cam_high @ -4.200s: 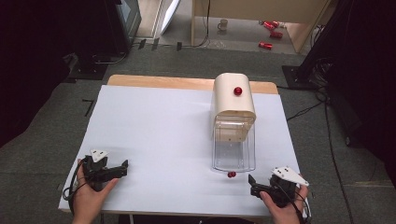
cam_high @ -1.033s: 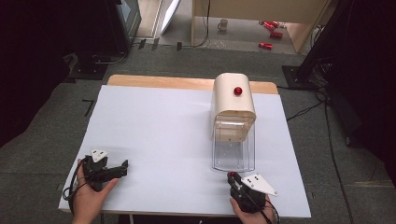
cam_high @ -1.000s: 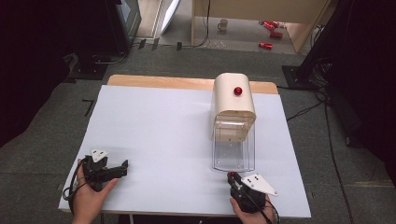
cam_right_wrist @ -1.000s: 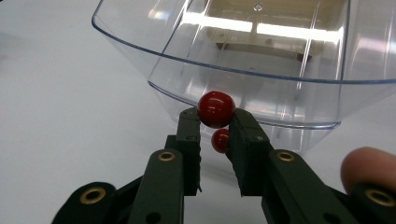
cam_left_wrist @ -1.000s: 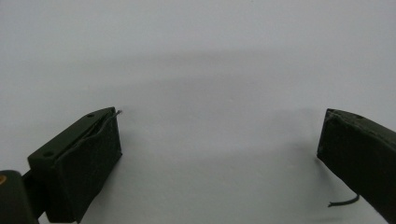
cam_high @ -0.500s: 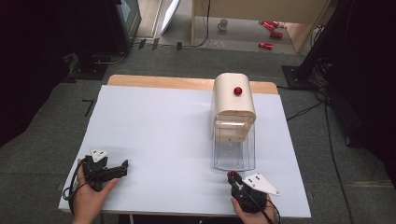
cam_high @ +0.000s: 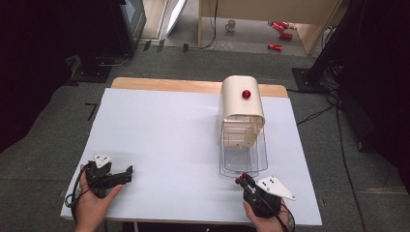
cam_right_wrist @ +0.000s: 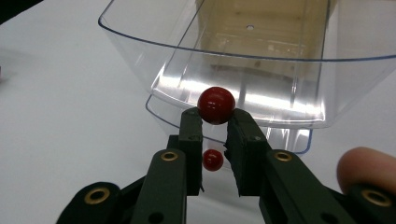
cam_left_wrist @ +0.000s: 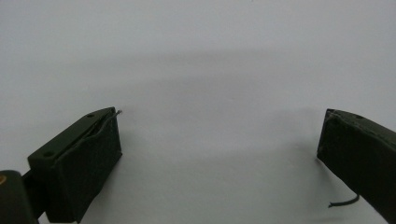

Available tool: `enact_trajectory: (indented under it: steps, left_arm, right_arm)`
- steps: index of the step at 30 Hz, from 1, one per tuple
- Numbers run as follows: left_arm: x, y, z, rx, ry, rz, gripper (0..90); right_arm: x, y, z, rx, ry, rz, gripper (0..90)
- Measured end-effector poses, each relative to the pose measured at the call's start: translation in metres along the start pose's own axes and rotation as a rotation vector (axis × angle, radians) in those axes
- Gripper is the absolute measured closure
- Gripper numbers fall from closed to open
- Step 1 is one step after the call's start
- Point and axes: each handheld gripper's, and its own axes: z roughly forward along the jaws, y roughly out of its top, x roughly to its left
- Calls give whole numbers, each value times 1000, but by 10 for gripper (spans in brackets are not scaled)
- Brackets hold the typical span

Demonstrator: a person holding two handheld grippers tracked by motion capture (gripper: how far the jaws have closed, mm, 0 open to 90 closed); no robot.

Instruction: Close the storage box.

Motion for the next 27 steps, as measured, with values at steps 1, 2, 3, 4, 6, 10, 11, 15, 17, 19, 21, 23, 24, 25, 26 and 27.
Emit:
enact_trajectory:
  steps: [1,2,3,4,6,10,11,15,17,19,21,23,24,25,26,27]
  left_arm:
    - [0,0,0,0,0,0,0]
    - [0,0,0,0,0,0,0]
    - [0,0,0,0,0,0,0]
    - [0,0,0,0,1,0,0]
    - [0,0,0,2,1,1,0]
    - [0,0,0,1,1,1,0]
    - [0,0,0,1,1,1,0]
    - [0,0,0,0,1,0,0]
    - [0,0,0,0,0,-1,0]
    - [0,0,0,0,0,-1,0]
    - [0,0,0,0,0,0,0]
    - [0,0,0,0,1,0,0]
    - [0,0,0,-1,0,-1,0]
    - [0,0,0,0,0,0,0]
    - [0,0,0,0,0,0,0]
    - [0,0,0,1,0,1,0]
  right_arm:
    - [-1,3,-1,-6,-1,5,777]
    - [-1,3,-1,-6,-1,5,777]
    - [-1,4,-2,-9,-1,0,778]
    - [-1,5,-2,-10,-2,-1,778]
    - [-2,7,-1,-13,-4,0,779]
    - [0,13,0,-21,-3,-6,785]
    - [1,16,1,-27,-4,-12,788]
    - [3,20,4,-34,-7,-17,792]
    - [4,24,8,-36,-9,-22,795]
    - [4,27,9,-39,-11,-25,797]
    - [4,30,11,-43,-13,-27,800]
    - [3,33,13,-45,-17,-29,801]
    - [3,33,13,-45,-17,-29,801]
    - [2,36,15,-48,-19,-28,803]
    - [2,36,15,-48,-19,-28,803]
    - [2,37,16,-49,-23,-29,804]
